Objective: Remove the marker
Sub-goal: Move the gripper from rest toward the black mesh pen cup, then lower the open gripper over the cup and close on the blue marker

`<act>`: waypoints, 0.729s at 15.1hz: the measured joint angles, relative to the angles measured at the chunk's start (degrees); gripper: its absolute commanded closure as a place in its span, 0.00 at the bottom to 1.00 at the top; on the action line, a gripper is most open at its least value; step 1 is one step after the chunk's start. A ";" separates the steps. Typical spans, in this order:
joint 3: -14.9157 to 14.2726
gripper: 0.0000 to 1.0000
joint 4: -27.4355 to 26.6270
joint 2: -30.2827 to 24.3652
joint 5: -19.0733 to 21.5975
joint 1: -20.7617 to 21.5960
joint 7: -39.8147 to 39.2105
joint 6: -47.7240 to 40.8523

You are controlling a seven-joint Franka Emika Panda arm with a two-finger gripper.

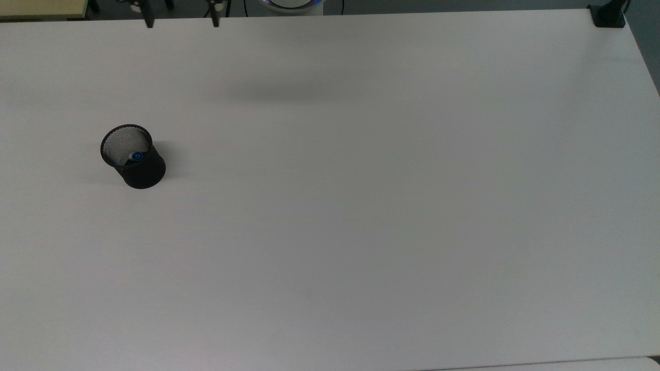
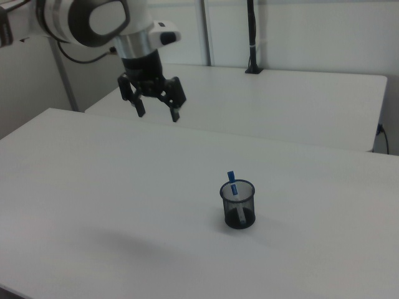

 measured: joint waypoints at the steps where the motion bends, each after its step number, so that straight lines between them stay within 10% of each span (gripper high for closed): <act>1: -0.02 0.00 -0.04 0.48 -0.04 -1.36 -3.98 0.00; 11: -0.51 0.00 -5.87 6.90 -3.94 -8.95 -22.11 14.27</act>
